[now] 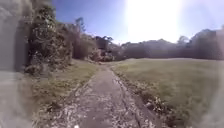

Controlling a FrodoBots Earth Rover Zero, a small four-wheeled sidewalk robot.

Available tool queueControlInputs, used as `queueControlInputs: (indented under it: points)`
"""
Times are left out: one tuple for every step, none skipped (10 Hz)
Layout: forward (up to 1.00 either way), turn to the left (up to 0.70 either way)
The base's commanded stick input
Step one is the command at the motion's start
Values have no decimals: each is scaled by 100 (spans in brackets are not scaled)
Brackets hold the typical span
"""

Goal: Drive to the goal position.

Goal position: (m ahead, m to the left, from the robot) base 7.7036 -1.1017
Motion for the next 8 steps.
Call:
queueControlInputs:
  points:
    - [100,10]
    - [100,14]
    - [100,12]
    - [100,8]
    - [100,0]
    - [100,0]
    - [100,18]
    - [100,40]
